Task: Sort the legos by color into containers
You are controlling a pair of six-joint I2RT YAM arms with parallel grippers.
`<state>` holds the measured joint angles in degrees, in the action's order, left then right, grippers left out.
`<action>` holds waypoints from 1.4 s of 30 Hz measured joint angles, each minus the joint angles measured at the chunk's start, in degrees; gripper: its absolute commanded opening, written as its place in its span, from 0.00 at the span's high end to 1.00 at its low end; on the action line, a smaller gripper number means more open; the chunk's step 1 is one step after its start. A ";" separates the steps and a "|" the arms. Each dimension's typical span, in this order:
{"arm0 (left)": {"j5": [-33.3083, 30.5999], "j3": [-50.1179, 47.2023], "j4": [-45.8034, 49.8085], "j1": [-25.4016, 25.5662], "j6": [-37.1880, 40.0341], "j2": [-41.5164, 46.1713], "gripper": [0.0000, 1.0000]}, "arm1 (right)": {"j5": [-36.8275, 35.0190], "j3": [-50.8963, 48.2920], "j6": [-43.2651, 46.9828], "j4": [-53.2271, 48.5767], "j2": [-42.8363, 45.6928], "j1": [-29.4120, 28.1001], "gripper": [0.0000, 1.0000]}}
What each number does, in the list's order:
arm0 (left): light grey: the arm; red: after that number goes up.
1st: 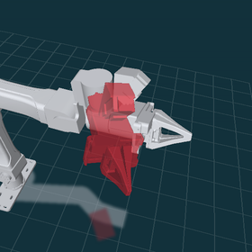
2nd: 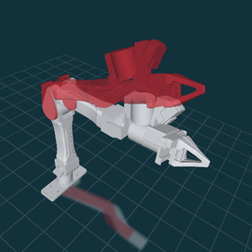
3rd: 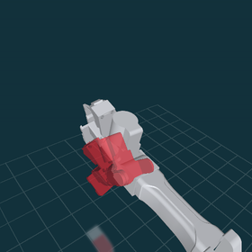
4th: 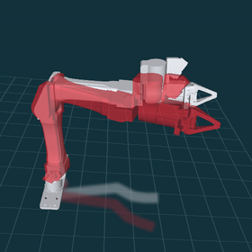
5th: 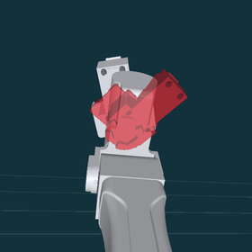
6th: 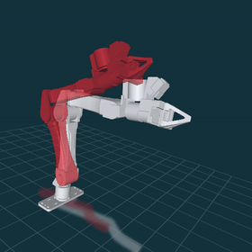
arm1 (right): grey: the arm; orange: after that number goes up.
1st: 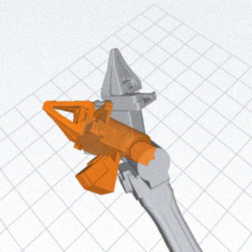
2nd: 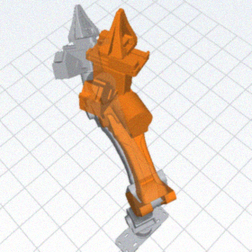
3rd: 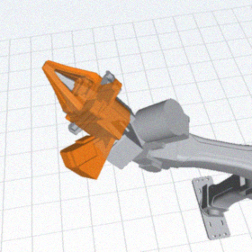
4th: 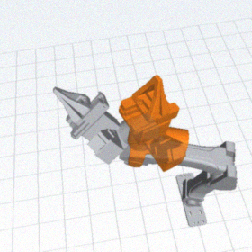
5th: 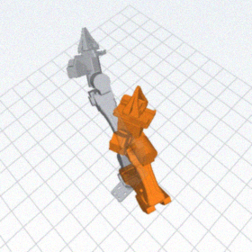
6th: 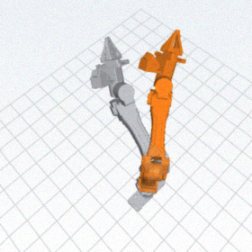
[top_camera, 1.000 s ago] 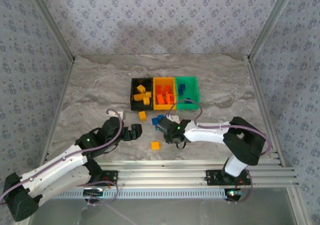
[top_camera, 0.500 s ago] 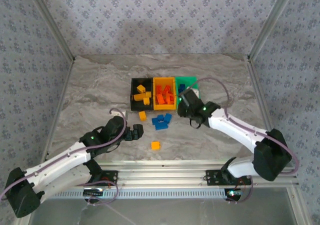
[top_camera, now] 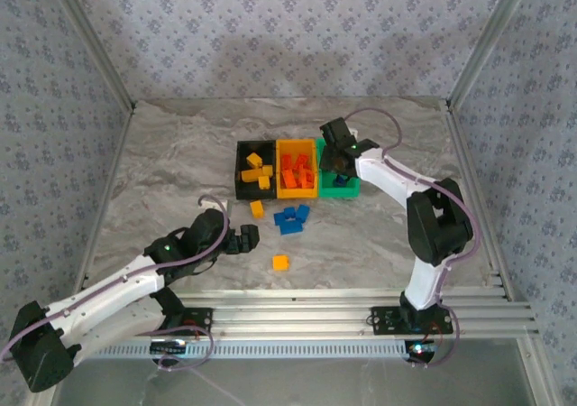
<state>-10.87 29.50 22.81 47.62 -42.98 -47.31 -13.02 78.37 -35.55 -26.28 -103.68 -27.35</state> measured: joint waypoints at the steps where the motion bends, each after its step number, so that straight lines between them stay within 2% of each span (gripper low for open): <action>1: 0.15 0.00 0.00 0.00 -0.02 0.00 0.00 | 0.00 0.44 0.02 -0.09 -0.17 0.13 0.41; 6: 0.17 0.00 0.11 0.00 -0.02 0.04 0.00 | -0.13 0.96 0.04 -0.07 0.13 -0.42 0.36; 10: 0.15 0.00 0.35 0.00 -0.02 0.57 0.00 | -0.48 -2.40 0.04 0.68 4.26 -3.58 0.34; 18: -0.26 0.00 1.33 0.00 -0.04 1.25 0.00 | -1.27 -14.51 -1.31 3.39 15.54 -16.76 0.28; 25: -0.35 0.00 1.68 0.00 -0.02 1.44 0.00 | -1.62 -19.30 -3.32 4.46 12.74 -24.63 0.24; 32: -0.52 0.00 1.95 0.00 -0.20 1.57 0.00 | -1.75 -20.33 -5.99 8.57 7.48 -26.38 0.22; 42: -0.52 0.00 1.97 0.00 -0.22 1.57 0.00 | -2.51 -22.38 -11.04 11.34 4.94 -24.46 0.24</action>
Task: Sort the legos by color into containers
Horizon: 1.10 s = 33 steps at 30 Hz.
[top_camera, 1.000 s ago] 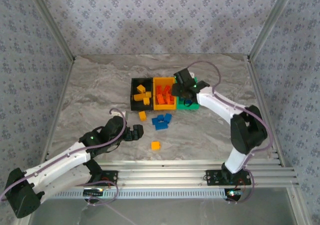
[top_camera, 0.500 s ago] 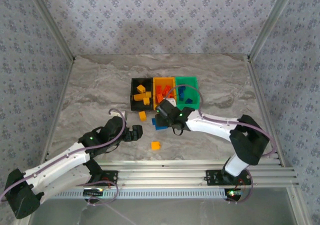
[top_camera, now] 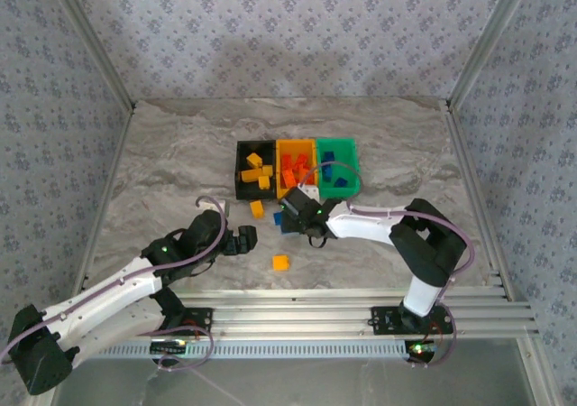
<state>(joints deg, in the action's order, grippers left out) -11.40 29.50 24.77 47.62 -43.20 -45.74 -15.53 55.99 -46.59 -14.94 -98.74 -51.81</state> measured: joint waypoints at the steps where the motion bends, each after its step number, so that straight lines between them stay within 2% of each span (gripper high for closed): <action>1: -0.02 0.00 0.00 0.00 0.00 0.00 0.00 | 0.00 -0.11 -0.50 0.09 0.00 0.22 0.24; 5: -0.02 0.00 0.00 0.00 0.02 0.00 0.00 | -0.31 -2.14 -2.27 1.53 1.07 0.35 0.25; 10: -0.02 -0.20 -0.11 -0.02 0.02 0.00 0.00 | -1.57 -9.88 -4.79 1.01 8.37 0.31 0.26; 15: 0.00 -1.18 -0.55 -0.39 0.00 -0.07 0.00 | -1.88 -16.02 -5.01 -1.25 15.85 0.22 0.19; 16: 0.02 -1.20 -0.52 -0.44 0.02 -0.13 0.00 | -1.84 -16.37 -4.48 -1.55 16.65 0.17 0.04; 17: 0.02 -1.20 -0.57 -0.52 0.02 -0.26 0.00 | -1.77 -16.41 -3.78 -1.57 17.16 0.07 0.00; 25: 0.02 -1.20 -0.92 -0.66 0.04 -1.68 0.00 | -1.16 -11.98 1.29 -1.55 14.27 -1.29 0.01; 33: 0.02 -1.20 -0.92 -0.76 0.04 -1.68 0.00 | -1.05 -8.02 3.15 -4.85 5.38 -1.88 0.11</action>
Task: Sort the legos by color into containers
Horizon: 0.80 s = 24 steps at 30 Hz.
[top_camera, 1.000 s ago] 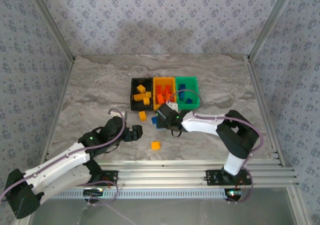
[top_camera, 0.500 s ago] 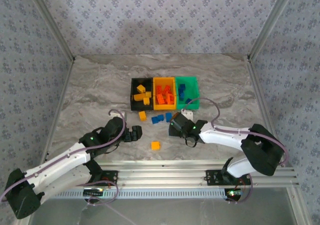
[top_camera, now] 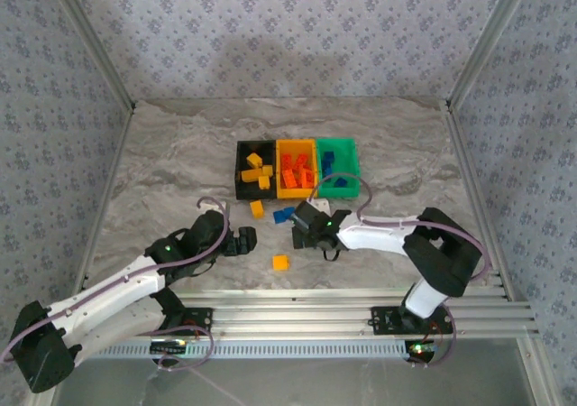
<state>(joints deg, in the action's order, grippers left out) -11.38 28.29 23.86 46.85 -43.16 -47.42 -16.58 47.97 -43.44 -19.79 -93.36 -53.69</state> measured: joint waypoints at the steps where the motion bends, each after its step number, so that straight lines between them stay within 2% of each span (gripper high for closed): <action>1: 0.00 0.00 0.00 0.02 0.00 0.00 0.00 | -0.42 0.17 0.15 -0.35 -0.42 -0.09 0.12; 8: 0.02 0.02 -0.02 0.00 0.02 -0.13 0.00 | -0.98 0.35 0.81 -1.01 -0.42 -0.22 0.34; 15: 0.04 0.04 0.00 0.00 0.20 -1.14 0.00 | -0.52 -0.33 0.92 -0.44 1.18 -0.42 0.39; 20: 0.04 0.17 0.00 0.00 0.33 -1.14 0.00 | -0.31 -0.22 1.99 -1.57 8.24 -0.02 0.41; 24: 0.07 0.61 0.00 -0.04 0.61 -1.14 0.00 | 0.46 2.73 4.13 -2.97 13.84 4.55 0.41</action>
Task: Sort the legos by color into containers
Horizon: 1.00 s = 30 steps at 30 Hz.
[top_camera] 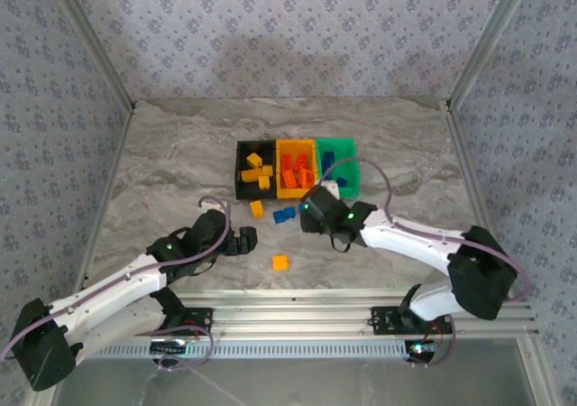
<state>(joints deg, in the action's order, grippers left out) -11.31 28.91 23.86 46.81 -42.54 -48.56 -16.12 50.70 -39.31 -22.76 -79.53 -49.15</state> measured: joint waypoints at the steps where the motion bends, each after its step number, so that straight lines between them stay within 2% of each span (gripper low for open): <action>1: 0.00 0.20 0.00 0.00 0.02 0.00 0.00 | 0.39 1.27 0.42 0.04 0.61 2.14 0.41; 5: 0.00 0.57 0.00 -0.11 0.02 0.00 0.00 | 1.88 5.86 1.40 0.20 -0.13 10.25 0.41; 10: 0.17 0.66 0.00 -0.22 0.11 -0.11 0.00 | 2.43 13.51 1.49 0.13 -8.66 18.12 0.40; 15: 0.39 0.98 0.04 -0.22 0.68 -0.92 0.00 | 2.71 21.90 0.24 -0.85 -17.84 21.00 0.39; 20: 0.83 1.57 0.09 -0.22 1.18 -1.53 0.00 | 2.89 26.95 -3.89 -1.70 -22.84 22.23 0.36; 23: 1.09 2.01 0.28 -0.22 1.57 -1.90 0.00 | 2.89 28.61 -7.21 -1.92 -25.00 23.06 0.30; 27: 1.46 2.51 0.44 -0.22 2.05 -2.73 0.00 | 3.02 30.42 -10.80 -1.92 -27.50 23.91 0.13; 30: 1.73 2.56 0.46 -0.22 2.40 -3.43 0.00 | 3.23 31.12 -12.37 -1.92 -28.15 24.00 0.09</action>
<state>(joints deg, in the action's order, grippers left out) -9.58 31.46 24.32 46.59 -40.14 -51.99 -12.88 81.82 -51.68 -24.69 -107.68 -25.15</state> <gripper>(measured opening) 0.997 0.898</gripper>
